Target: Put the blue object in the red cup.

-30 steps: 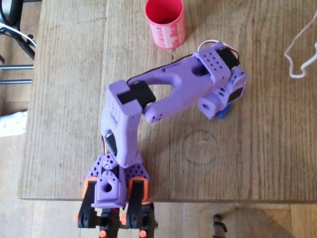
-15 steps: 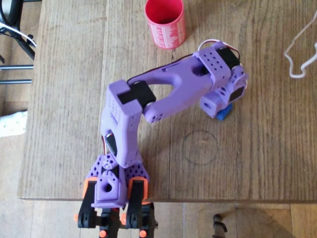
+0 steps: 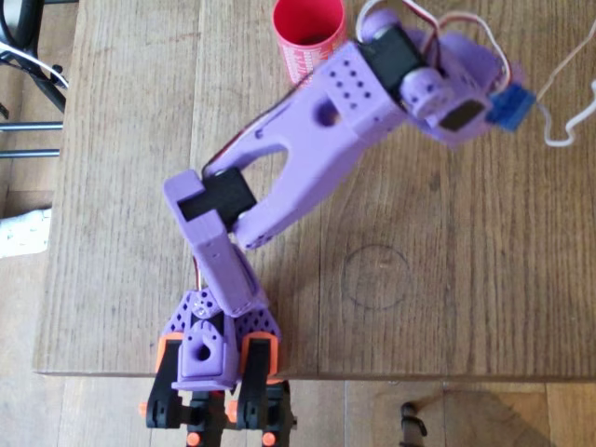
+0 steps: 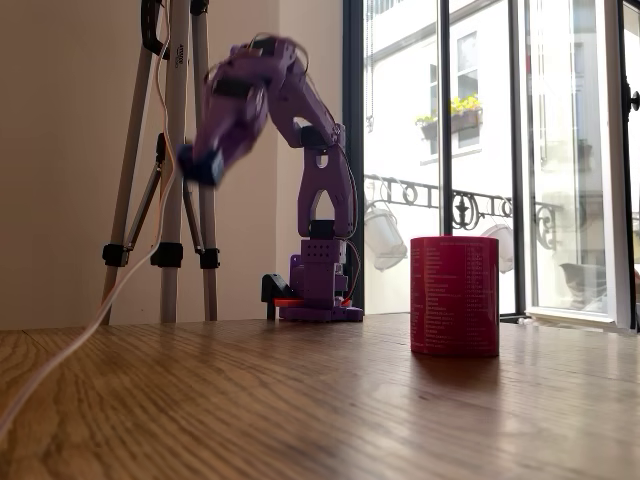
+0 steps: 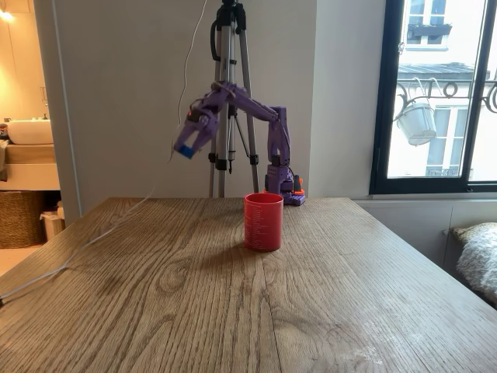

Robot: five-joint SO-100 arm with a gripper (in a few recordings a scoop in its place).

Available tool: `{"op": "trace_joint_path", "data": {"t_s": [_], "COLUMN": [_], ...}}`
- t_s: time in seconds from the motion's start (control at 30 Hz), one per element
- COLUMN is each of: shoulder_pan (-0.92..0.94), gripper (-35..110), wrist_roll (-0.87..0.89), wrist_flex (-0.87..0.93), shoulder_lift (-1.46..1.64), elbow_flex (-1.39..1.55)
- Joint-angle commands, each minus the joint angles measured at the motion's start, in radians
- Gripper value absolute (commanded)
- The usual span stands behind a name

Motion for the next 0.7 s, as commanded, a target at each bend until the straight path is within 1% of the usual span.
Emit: {"op": "trace_joint_path", "data": {"t_s": [0.0, 0.2, 0.37, 0.57, 0.67], "shoulder_pan": [-0.097, -0.27, -0.443, -0.649, -0.724], "gripper": [1, 1, 1, 1, 1], "wrist_roll": [0.023, 0.046, 0.06, 0.129, 0.181], "wrist_flex": [0.006, 0.02, 0.104, 0.192, 0.209], "shoulder_lift": [0.103, 0.104, 0.114, 0.135, 0.141], "elbow_flex": [-0.137, -0.238, -0.287, -0.282, -0.233]}}
